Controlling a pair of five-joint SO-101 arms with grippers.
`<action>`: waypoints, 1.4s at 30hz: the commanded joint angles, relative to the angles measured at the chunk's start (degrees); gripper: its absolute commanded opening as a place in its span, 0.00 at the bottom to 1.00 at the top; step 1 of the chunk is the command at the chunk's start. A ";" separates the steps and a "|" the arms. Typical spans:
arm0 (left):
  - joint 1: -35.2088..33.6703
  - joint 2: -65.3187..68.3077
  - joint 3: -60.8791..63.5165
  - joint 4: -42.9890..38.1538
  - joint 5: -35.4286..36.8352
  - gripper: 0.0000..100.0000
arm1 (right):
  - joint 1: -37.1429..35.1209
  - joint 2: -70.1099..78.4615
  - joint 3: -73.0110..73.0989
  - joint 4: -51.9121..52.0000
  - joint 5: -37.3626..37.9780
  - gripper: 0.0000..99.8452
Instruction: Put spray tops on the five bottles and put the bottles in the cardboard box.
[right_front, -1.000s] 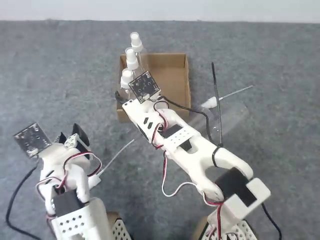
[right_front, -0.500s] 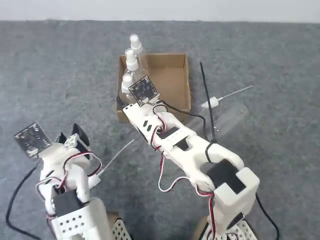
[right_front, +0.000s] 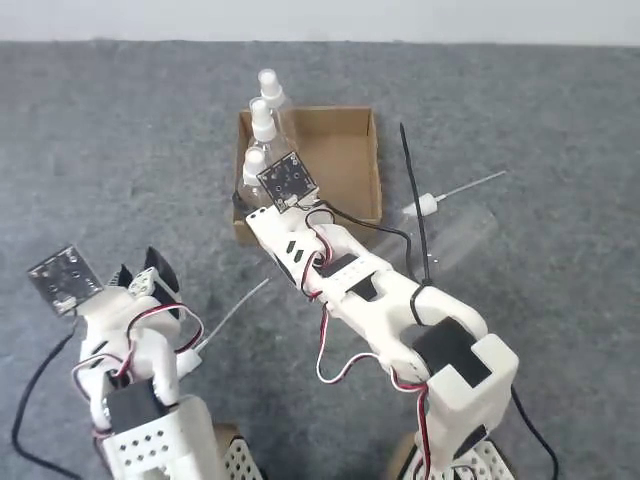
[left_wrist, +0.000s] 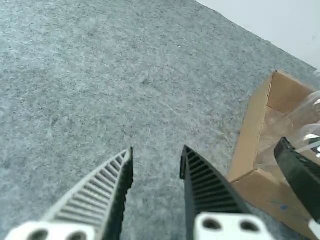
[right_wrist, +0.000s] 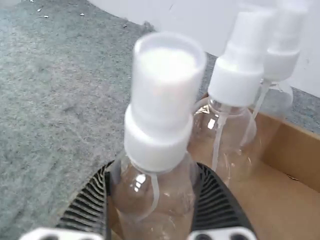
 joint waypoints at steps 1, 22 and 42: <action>0.00 -0.97 -0.57 -1.67 0.35 0.15 | 0.40 -0.57 -2.81 -1.01 -0.18 0.02; 0.00 -0.97 -0.48 -1.67 0.35 0.15 | -0.04 -1.10 -2.81 5.05 -0.26 0.21; 0.00 -0.97 -0.48 -1.76 0.35 0.15 | -0.92 -4.18 -4.04 14.90 1.14 0.31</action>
